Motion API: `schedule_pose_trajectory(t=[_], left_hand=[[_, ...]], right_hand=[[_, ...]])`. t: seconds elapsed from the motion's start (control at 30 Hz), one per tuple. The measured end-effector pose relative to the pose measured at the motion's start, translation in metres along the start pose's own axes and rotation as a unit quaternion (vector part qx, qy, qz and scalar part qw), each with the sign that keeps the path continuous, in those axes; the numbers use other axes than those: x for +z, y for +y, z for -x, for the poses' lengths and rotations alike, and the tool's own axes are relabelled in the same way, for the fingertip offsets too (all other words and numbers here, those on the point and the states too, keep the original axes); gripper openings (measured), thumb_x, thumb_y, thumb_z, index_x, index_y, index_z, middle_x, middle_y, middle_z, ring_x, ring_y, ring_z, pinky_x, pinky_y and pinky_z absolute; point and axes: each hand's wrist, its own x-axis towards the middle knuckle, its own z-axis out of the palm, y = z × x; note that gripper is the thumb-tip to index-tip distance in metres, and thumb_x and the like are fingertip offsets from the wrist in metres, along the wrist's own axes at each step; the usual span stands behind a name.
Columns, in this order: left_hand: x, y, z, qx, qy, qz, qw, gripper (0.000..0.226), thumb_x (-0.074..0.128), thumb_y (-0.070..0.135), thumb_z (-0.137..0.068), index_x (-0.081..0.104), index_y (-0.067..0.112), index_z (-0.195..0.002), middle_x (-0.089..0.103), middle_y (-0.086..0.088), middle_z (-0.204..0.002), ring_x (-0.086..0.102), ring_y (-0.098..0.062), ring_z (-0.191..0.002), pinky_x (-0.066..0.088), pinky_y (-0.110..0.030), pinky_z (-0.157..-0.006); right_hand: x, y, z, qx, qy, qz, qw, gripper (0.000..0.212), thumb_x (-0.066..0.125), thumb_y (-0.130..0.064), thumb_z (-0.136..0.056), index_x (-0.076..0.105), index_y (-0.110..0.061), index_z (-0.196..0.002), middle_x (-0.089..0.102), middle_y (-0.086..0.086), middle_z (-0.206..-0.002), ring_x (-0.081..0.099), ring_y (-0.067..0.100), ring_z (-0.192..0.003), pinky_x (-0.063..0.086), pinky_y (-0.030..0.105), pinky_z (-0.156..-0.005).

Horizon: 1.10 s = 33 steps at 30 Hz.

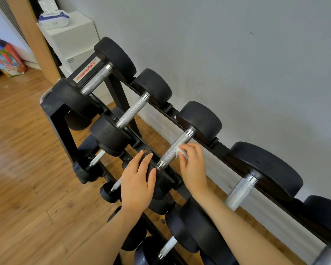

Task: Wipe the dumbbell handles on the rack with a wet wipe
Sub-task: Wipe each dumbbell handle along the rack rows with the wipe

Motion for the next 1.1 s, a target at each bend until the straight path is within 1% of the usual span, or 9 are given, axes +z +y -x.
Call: schedule_pose_trajectory(t=[0.07, 0.23, 0.4, 0.53, 0.6, 0.73, 0.9, 1.0, 1.1], left_hand=[[0.0, 0.0, 0.0, -0.002, 0.001, 0.001, 1.0, 0.055, 0.03, 0.048, -0.099, 0.049, 0.022, -0.143, 0.044, -0.002, -0.151, 0.041, -0.021, -0.137, 0.029, -0.035, -0.109], [0.001, -0.001, 0.0, -0.003, 0.002, 0.004, 1.0, 0.056, 0.03, 0.048, -0.098, 0.049, 0.023, -0.144, 0.043, -0.001, -0.152, 0.04, -0.021, -0.138, 0.031, -0.04, -0.11], [0.002, -0.003, 0.001, -0.005, 0.001, 0.002, 1.0, 0.055, 0.029, 0.048, -0.098, 0.048, 0.023, -0.144, 0.042, -0.001, -0.152, 0.039, -0.021, -0.139, 0.032, -0.041, -0.11], [0.001, -0.001, 0.0, -0.003, 0.002, 0.001, 1.0, 0.056, 0.029, 0.048, -0.098, 0.049, 0.022, -0.144, 0.043, -0.002, -0.152, 0.04, -0.022, -0.139, 0.03, -0.038, -0.11], [0.001, 0.0, 0.0, -0.003, 0.002, 0.002, 1.0, 0.056, 0.03, 0.047, -0.098, 0.049, 0.022, -0.144, 0.043, -0.002, -0.152, 0.04, -0.022, -0.139, 0.03, -0.038, -0.11], [0.001, -0.001, 0.0, -0.009, -0.002, 0.001, 1.0, 0.056, 0.029, 0.048, -0.098, 0.048, 0.023, -0.144, 0.042, -0.001, -0.153, 0.039, -0.021, -0.139, 0.031, -0.04, -0.11], [0.001, 0.0, 0.0, -0.009, -0.004, 0.006, 1.0, 0.056, 0.029, 0.049, -0.098, 0.048, 0.023, -0.145, 0.041, -0.001, -0.153, 0.039, -0.022, -0.139, 0.035, -0.045, -0.111], [0.001, 0.0, 0.0, -0.011, -0.004, 0.006, 1.0, 0.056, 0.029, 0.049, -0.098, 0.048, 0.023, -0.144, 0.041, -0.001, -0.153, 0.039, -0.021, -0.139, 0.034, -0.045, -0.111], [0.0, 0.0, 0.001, -0.012, -0.004, 0.007, 1.0, 0.057, 0.028, 0.049, -0.098, 0.048, 0.023, -0.144, 0.042, -0.001, -0.153, 0.04, -0.022, -0.139, 0.035, -0.046, -0.11]], right_hand=[[0.001, 0.001, 0.002, 0.007, -0.006, -0.008, 1.0, 0.026, 0.058, -0.015, -0.094, 0.061, -0.007, -0.119, 0.052, 0.002, -0.116, 0.057, 0.011, -0.101, 0.056, 0.022, -0.081], [0.0, -0.005, -0.009, 0.073, 0.05, -0.035, 0.995, 0.025, 0.058, -0.01, -0.095, 0.061, -0.008, -0.119, 0.049, -0.003, -0.116, 0.056, 0.008, -0.101, 0.049, 0.009, -0.079], [0.0, -0.007, 0.003, 0.099, -0.006, -0.1, 0.99, 0.019, 0.061, -0.009, -0.092, 0.059, -0.013, -0.11, 0.048, -0.008, -0.112, 0.058, 0.005, -0.097, 0.05, 0.01, -0.076], [-0.003, -0.009, -0.009, 0.169, 0.045, -0.159, 0.972, 0.022, 0.063, -0.003, -0.089, 0.056, -0.019, -0.103, 0.053, -0.002, -0.111, 0.058, 0.001, -0.095, 0.051, 0.01, -0.075], [-0.002, -0.009, -0.009, 0.176, 0.043, -0.167, 0.969, 0.024, 0.062, -0.002, -0.09, 0.054, -0.021, -0.103, 0.054, -0.001, -0.112, 0.058, 0.002, -0.095, 0.052, 0.011, -0.074], [0.001, -0.007, 0.003, 0.133, -0.019, -0.138, 0.981, 0.025, 0.063, -0.002, -0.088, 0.055, -0.021, -0.102, 0.051, -0.004, -0.111, 0.058, 0.007, -0.098, 0.052, 0.012, -0.076], [0.0, -0.001, -0.003, 0.088, 0.026, -0.095, 0.991, 0.023, 0.063, -0.005, -0.09, 0.061, -0.012, -0.112, 0.049, -0.005, -0.116, 0.057, 0.008, -0.102, 0.053, 0.015, -0.081], [0.002, 0.002, 0.001, 0.002, 0.017, -0.023, 1.0, 0.026, 0.061, -0.012, -0.093, 0.062, -0.009, -0.12, 0.051, -0.001, -0.118, 0.055, 0.01, -0.103, 0.054, 0.018, -0.082], [0.003, 0.004, 0.0, -0.06, 0.015, 0.023, 0.998, 0.026, 0.063, -0.013, -0.093, 0.065, -0.007, -0.118, 0.056, 0.004, -0.116, 0.056, 0.013, -0.103, 0.055, 0.023, -0.082]])
